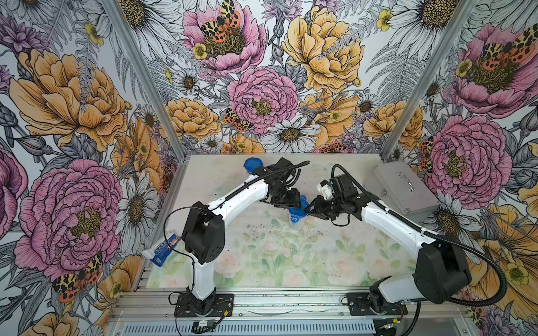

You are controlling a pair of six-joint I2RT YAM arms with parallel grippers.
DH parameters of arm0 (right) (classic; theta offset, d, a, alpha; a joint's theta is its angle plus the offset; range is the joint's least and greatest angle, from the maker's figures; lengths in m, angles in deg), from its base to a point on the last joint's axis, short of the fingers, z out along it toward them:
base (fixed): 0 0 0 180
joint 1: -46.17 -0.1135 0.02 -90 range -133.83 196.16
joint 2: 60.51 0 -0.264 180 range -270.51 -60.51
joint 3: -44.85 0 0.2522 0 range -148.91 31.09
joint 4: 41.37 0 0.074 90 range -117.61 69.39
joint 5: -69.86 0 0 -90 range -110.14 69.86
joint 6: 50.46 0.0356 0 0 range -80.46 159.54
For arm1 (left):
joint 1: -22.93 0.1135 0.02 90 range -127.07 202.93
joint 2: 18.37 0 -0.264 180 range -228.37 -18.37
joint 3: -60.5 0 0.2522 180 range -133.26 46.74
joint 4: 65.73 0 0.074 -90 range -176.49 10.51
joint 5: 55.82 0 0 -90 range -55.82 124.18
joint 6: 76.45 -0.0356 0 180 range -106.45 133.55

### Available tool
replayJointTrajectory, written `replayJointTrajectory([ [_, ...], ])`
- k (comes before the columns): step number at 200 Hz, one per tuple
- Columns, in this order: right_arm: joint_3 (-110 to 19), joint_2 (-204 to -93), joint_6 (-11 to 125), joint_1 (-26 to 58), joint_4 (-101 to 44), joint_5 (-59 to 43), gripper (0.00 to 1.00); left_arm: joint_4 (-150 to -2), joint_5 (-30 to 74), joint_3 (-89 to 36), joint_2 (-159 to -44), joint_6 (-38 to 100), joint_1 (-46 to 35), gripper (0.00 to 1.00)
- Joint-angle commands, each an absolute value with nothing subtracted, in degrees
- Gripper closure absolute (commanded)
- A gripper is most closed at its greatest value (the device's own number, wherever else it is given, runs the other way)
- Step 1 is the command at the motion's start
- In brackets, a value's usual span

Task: Pack away toiletry kits
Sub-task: Close the fastener on the container.

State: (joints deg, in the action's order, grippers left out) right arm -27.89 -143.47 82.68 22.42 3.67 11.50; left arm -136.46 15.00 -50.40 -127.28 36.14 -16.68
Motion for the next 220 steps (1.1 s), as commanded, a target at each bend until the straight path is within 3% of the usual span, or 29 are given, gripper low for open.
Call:
replayJointTrajectory([
  [1,-26.72,-147.31,80.27,21.61,1.98,7.55,0.69,-138.29,5.39,-47.17,-126.79,37.06,-19.36,0.45],
  [68,-29.29,-147.51,76.91,22.07,4.7,7.24,0.65,-138.29,6.4,-44.44,-123.31,36.66,-16.6,0.39],
  [102,-31.8,-147.16,74.99,22.04,7.55,6.97,0.53,-138.54,5.26,-45.58,-120.89,35.44,-14.88,0.39],
  [167,-34.49,-145.66,74.09,22.01,11.64,5.42,0.52,-140.38,5.22,-43.5,-117.41,34.19,-10.86,0.39],
  [220,-33.08,-140.91,73.51,20.5,13.61,4.24,0.52,-140.53,7.89,-50.89,-120.04,33.47,-7.44,0.54],
])
